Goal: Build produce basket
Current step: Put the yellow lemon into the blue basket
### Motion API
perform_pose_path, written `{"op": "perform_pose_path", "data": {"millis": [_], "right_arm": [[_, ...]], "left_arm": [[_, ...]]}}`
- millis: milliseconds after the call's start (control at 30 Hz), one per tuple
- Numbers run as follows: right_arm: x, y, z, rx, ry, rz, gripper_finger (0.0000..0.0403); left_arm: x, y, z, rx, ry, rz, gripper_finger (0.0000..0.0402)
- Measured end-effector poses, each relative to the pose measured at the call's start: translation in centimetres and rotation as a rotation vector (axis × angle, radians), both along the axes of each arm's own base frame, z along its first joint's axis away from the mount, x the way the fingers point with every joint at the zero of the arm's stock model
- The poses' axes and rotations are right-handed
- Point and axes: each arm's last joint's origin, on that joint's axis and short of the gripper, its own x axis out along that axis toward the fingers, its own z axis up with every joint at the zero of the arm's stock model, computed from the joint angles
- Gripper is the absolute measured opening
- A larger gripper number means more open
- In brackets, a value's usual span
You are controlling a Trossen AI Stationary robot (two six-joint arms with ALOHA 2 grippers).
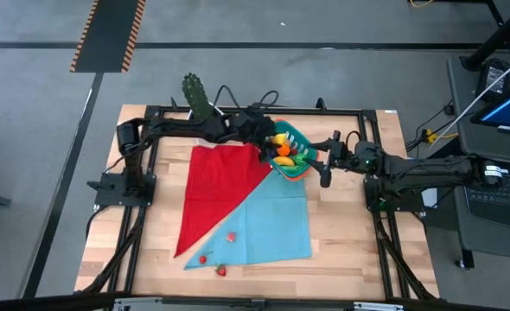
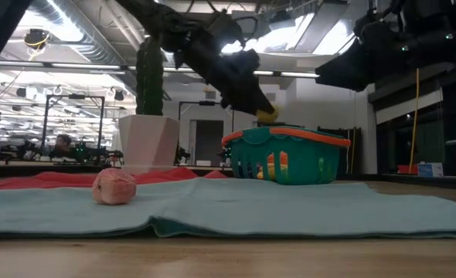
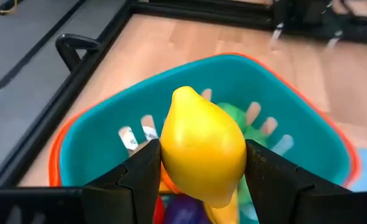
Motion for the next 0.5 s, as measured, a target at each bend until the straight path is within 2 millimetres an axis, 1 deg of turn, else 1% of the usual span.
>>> {"op": "perform_pose_path", "data": {"millis": [100,300,500], "right_arm": [[0.0,-0.1,0.0,0.002,0.002,0.002,0.0245],[0.0,-0.2,-0.1,0.003,0.006,0.003,0.0245],[0.0,-0.2,-0.1,0.001,0.007,0.004,0.0245]], "left_arm": [[0.8,0.7,-0.4,0.006,0.061,-0.009,0.0192],[2.8,2.1,-1.4,0.01,0.124,-0.013,0.0192],[3.7,3.3,-2.1,0.035,0.169,0.007,0.0192]]}}
